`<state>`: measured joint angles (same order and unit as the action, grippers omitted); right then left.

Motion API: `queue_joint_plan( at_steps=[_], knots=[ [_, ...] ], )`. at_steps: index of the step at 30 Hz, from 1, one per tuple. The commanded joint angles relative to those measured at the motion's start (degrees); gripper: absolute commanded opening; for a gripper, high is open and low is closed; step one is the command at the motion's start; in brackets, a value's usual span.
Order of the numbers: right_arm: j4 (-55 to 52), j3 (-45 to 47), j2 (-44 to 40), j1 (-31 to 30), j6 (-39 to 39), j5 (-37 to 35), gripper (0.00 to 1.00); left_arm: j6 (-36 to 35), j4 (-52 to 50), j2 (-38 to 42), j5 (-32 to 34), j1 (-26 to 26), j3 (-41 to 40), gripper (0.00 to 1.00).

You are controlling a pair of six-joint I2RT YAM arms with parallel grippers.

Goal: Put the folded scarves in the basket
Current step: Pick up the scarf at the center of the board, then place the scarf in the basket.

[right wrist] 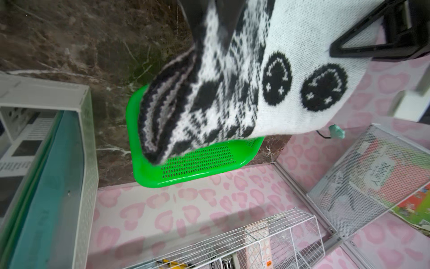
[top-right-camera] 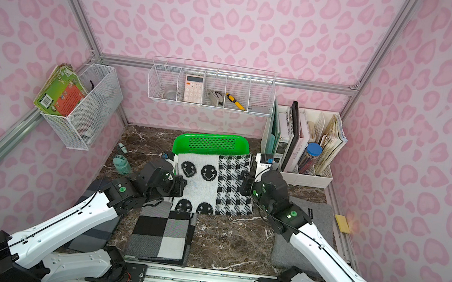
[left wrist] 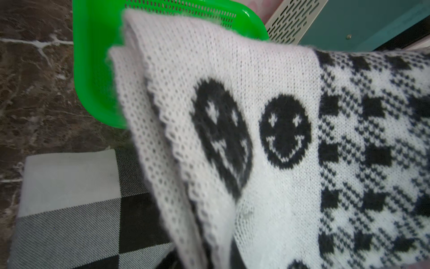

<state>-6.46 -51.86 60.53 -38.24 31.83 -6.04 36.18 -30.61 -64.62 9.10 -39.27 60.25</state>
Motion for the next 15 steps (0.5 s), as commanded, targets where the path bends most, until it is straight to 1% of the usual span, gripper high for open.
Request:
queue_joint_plan(
  at_steps=[1, 6, 8, 11, 15],
  knots=[
    [0.87, -5.44, 5.84, -0.35, -5.31, -7.12, 0.0, -5.5, 1.33, -1.33, 1.03, 3.01, 2.15, 0.0],
    [1.06, -15.74, 17.29, -0.13, -9.92, -11.33, 0.0, -6.52, 3.97, -6.42, -4.22, 10.45, 5.57, 0.0],
    [1.01, -20.12, 22.21, 0.48, -11.36, -11.49, 0.0, -7.1, 4.4, -9.24, -5.7, 12.71, 7.86, 0.0],
    [0.88, -25.5, 28.03, 1.78, -12.34, -11.21, 0.0, -8.07, 5.38, -12.99, -6.06, 15.12, 10.63, 0.0],
    [1.45, -31.93, 34.3, 3.1, -13.98, -11.09, 0.0, -8.15, 7.88, -17.38, -9.22, 18.98, 12.79, 0.0]
  ],
)
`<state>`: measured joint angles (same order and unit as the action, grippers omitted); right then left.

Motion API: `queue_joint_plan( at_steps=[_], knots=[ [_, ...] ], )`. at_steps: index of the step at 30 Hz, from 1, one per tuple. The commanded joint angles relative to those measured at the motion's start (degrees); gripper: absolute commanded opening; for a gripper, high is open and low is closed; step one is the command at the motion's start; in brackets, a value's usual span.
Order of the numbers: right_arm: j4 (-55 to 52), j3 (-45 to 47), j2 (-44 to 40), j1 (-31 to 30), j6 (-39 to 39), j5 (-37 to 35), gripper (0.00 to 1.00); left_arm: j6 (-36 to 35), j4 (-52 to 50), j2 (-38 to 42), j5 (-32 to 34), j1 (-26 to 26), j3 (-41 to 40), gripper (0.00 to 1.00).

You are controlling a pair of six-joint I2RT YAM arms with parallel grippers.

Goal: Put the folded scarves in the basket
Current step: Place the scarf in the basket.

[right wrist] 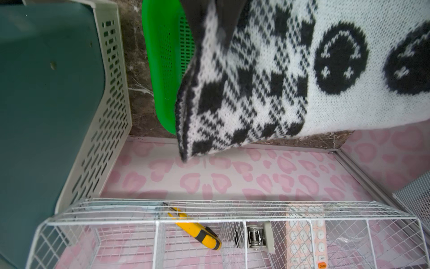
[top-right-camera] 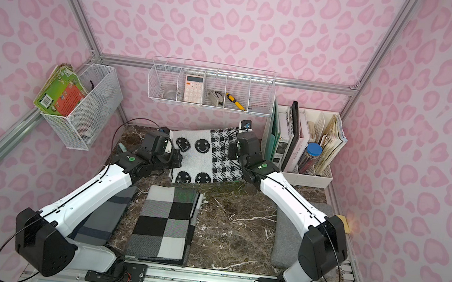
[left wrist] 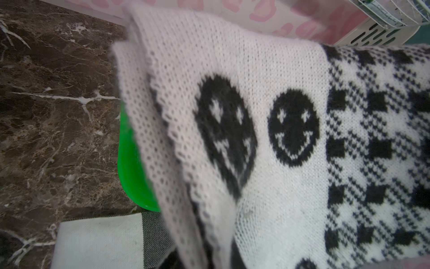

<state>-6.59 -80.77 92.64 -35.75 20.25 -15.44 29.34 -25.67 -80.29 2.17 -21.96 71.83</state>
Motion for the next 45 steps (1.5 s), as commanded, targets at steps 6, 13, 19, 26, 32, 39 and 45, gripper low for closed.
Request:
queue_joint_plan(
  at_steps=[6, 13, 19, 26, 32, 39, 45],
  knots=[
    [3.01, -9.32, 10.16, 2.56, -3.22, -0.57, 0.0, -2.48, 3.61, -9.36, -4.85, 5.46, 6.69, 0.0],
    [3.66, -13.71, 17.4, 3.7, -3.64, -0.23, 0.0, -2.95, 5.39, -16.02, -7.68, 8.52, 9.83, 0.0],
    [3.36, -16.45, 21.79, 4.25, -4.34, -0.2, 0.0, -3.36, 6.52, -20.88, -9.83, 10.17, 11.1, 0.0],
    [2.77, -17.58, 25.02, 4.5, -4.0, -0.11, 0.0, -3.94, 6.75, -24.85, -11.9, 10.71, 13.43, 0.0],
    [2.24, -18.02, 26.8, 4.78, -3.73, -1.3, 0.0, -3.52, 5.38, -27.26, -14.79, 10.78, 14.22, 0.0],
    [1.09, -17.93, 27.93, 5.07, -2.47, -1.18, 0.0, -2.28, 5.2, -27.99, -15.43, 10.79, 12.73, 0.0],
    [0.0, -18.49, 28.96, 5.13, -2.1, -0.91, 0.02, -2.01, 5.11, -28.43, -15.73, 10.79, 12.86, 0.08]
  ],
)
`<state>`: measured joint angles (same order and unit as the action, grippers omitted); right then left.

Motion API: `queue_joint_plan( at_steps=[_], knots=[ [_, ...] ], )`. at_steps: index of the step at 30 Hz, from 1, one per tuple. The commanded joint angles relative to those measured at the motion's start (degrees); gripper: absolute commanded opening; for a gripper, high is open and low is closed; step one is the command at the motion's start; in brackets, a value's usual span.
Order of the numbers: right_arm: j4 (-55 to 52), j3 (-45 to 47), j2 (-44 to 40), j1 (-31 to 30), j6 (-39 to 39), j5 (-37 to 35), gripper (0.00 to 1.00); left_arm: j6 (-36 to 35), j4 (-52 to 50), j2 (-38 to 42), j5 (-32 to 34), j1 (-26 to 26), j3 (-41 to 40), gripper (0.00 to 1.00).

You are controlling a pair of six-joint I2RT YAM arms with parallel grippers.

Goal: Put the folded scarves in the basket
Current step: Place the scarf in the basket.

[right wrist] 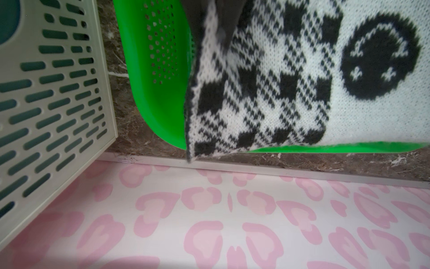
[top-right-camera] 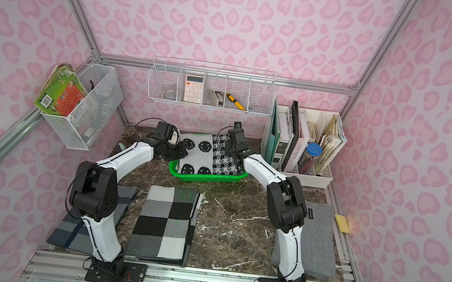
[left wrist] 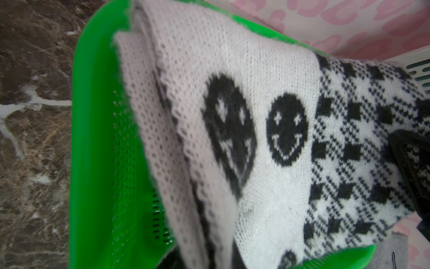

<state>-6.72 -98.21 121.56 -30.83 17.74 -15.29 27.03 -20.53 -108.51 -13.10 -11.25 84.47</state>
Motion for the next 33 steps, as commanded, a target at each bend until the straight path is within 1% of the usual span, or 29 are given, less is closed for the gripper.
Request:
queue_joint_plan(
  at_steps=[1, 2, 3, 4, 6, 7, 10, 11, 16, 20, 22, 23, 26, 30, 33],
  knots=[
    [-0.04, -1.25, 0.17, 0.22, 0.46, -1.14, 0.07, 0.31, 0.08, -0.22, -0.48, 0.07, 0.25, 0.11],
    [-0.19, -1.26, 0.22, 0.23, 0.46, -1.06, 0.12, 0.39, 0.22, -0.21, -0.52, 0.08, 0.12, 0.14],
    [-0.26, -1.28, 0.16, 0.21, 0.46, -1.02, 0.16, 0.46, 0.31, -0.21, -0.77, 0.06, -0.04, 0.17],
    [-0.35, -1.27, 0.11, 0.23, 0.41, -1.1, 0.2, 0.63, 0.57, -0.3, -1.28, 0.07, -0.17, 0.22],
    [-0.48, -1.4, 0.03, 0.18, 0.36, -1.15, 0.25, 0.89, 0.76, -0.26, -2.37, 0.08, -0.49, 0.38],
    [-0.72, -1.6, 0.0, 0.18, 0.36, -0.98, 0.27, 1.08, 0.77, -0.21, -2.61, 0.08, -0.54, 0.43],
    [-1.06, -1.72, -0.73, 0.18, 0.63, -0.19, 0.33, 1.36, 0.85, 0.38, -3.19, 0.08, -0.15, 0.57],
    [-1.27, -1.69, -1.09, 0.18, 0.72, -0.09, 0.34, 1.53, 0.68, 0.61, -3.56, 0.08, 0.07, 0.59],
    [-2.98, -1.03, -4.39, 0.11, 1.33, 0.57, 0.33, 2.11, 0.07, 2.09, -5.35, 0.08, 0.83, 0.63],
    [-2.09, 3.98, -10.09, -0.63, 1.68, 1.4, 0.33, 3.21, -0.36, 4.91, -6.76, 0.03, 0.03, 0.63],
    [0.27, 8.81, -14.29, -0.98, 1.81, 1.4, 0.34, 4.35, 0.59, 6.78, -8.09, -0.08, -0.79, 0.63],
    [1.87, 12.1, -16.9, -1.07, 2.27, 1.24, 0.34, 4.94, 0.93, 7.91, -8.74, -0.27, -2.94, 0.63],
    [5.79, 22.2, -24.32, -1.0, 3.12, 0.71, 0.35, 6.22, 0.96, 11.33, -9.17, -1.67, -5.24, 0.63],
    [7.35, 34.32, -34.32, -0.52, 3.76, -1.48, 0.36, 8.64, 2.27, 16.88, -7.89, -5.29, -9.59, 0.62],
    [9.08, 43.0, -41.15, 1.67, 4.22, -0.73, 0.36, 10.77, 3.39, 21.16, -5.69, -9.12, -12.68, 0.62]
  ],
)
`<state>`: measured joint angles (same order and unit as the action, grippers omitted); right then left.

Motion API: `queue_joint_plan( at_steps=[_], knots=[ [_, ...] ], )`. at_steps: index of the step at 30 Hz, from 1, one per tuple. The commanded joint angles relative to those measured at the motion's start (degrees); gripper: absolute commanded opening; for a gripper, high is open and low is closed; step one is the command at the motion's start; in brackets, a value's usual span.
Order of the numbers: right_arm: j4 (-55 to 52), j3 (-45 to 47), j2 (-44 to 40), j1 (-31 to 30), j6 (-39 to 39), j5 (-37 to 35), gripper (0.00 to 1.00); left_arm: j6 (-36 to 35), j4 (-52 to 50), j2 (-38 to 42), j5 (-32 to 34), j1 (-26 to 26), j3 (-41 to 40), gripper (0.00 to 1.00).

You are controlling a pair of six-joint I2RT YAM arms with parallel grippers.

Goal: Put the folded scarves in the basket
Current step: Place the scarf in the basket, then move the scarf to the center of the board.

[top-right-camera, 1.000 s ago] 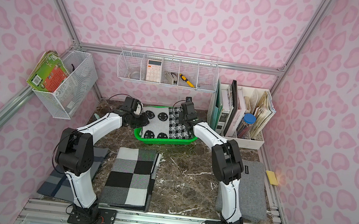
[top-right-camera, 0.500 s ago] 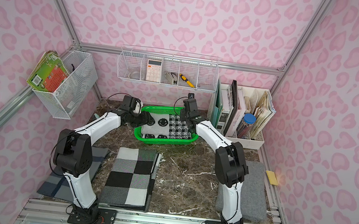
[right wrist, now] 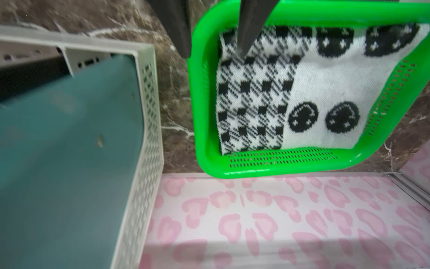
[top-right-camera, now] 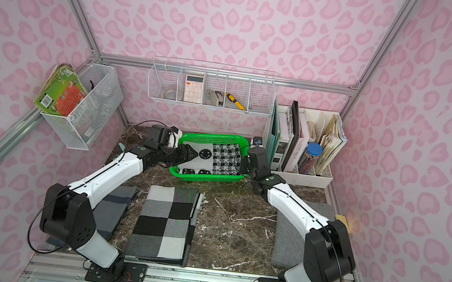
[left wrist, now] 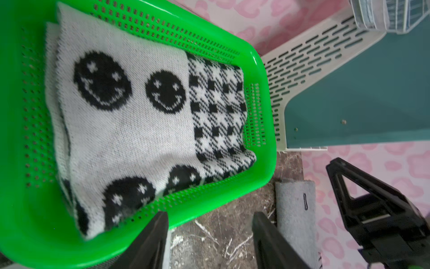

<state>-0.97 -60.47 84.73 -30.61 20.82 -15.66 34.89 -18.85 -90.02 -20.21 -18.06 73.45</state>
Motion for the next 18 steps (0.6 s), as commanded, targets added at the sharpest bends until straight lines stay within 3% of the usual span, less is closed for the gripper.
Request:
queue_joint_plan(
  at_steps=[1, 6, 11, 18],
  knots=[
    [3.44, 7.45, -6.19, 2.44, 1.64, 0.62, 0.37, 3.41, 1.62, 3.8, 2.47, -3.6, -2.38, 0.62],
    [7.89, 19.85, -15.53, 8.02, 1.46, 4.34, 0.38, 5.96, 1.71, 8.67, 7.77, -10.93, -6.03, 0.62],
    [11.87, 26.45, -19.29, 13.55, 2.09, 10.02, 0.37, 9.34, 1.8, 8.72, 10.15, -17.27, -8.47, 0.62],
    [12.04, 29.95, -25.8, 15.35, 3.0, 7.76, 0.37, 15.6, 9.32, 3.19, 10.72, -26.49, -10.98, 0.61]
  ],
)
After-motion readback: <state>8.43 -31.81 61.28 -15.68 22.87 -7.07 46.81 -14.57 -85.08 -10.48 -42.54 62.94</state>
